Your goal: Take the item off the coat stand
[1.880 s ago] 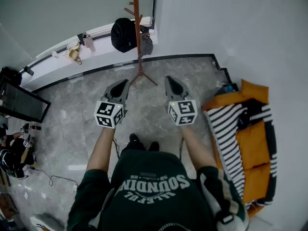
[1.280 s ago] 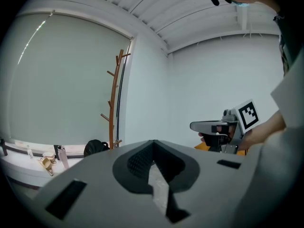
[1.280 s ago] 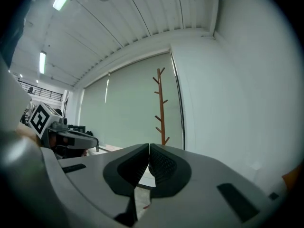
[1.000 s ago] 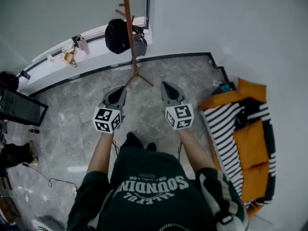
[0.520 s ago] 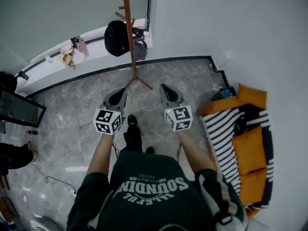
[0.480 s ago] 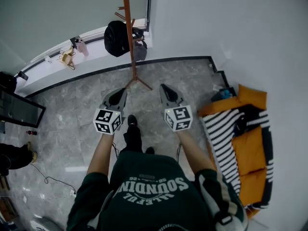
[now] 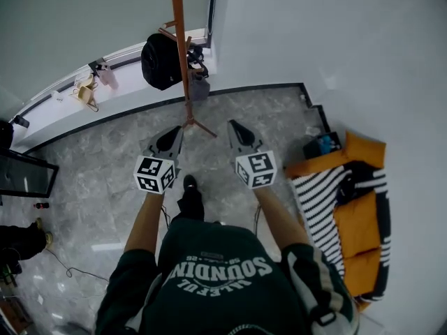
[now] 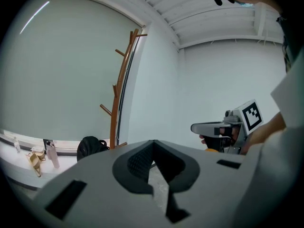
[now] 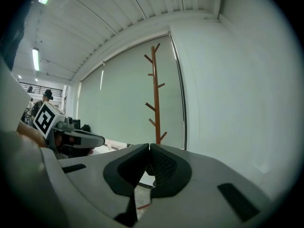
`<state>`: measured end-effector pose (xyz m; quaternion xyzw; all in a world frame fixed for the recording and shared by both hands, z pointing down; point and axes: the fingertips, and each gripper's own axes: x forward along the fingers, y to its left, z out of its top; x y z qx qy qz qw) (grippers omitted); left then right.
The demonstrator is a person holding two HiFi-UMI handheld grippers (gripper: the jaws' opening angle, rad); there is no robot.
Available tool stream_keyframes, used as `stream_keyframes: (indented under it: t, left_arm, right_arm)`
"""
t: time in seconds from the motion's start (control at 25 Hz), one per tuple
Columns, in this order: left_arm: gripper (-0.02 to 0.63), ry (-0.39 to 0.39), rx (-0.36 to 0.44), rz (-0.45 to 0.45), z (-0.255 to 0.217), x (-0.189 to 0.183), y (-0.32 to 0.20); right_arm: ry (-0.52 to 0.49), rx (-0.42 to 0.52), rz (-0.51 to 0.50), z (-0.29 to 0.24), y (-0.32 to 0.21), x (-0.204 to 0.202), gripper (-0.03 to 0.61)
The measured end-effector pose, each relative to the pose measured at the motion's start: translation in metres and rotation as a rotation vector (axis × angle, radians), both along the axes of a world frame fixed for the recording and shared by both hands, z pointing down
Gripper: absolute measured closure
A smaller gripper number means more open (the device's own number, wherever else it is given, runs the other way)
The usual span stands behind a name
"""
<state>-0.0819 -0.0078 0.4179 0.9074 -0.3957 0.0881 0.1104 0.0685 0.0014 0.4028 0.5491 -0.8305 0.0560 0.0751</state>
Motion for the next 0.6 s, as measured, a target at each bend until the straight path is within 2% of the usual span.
stream_keyframes:
  t: [0.36, 0.6]
  left_arm:
    - [0.614, -0.046, -0.002, 0.106, 0.005, 0.001, -0.107]
    - [0.614, -0.052, -0.028, 0.151, 0.02, -0.003, -0.151]
  right_arm:
    - [0.017, -0.062, 0.042, 0.014, -0.106, -0.02, 0.578]
    - [0.009, -0.115, 0.068, 0.032, -0.142, -0.033, 0.578]
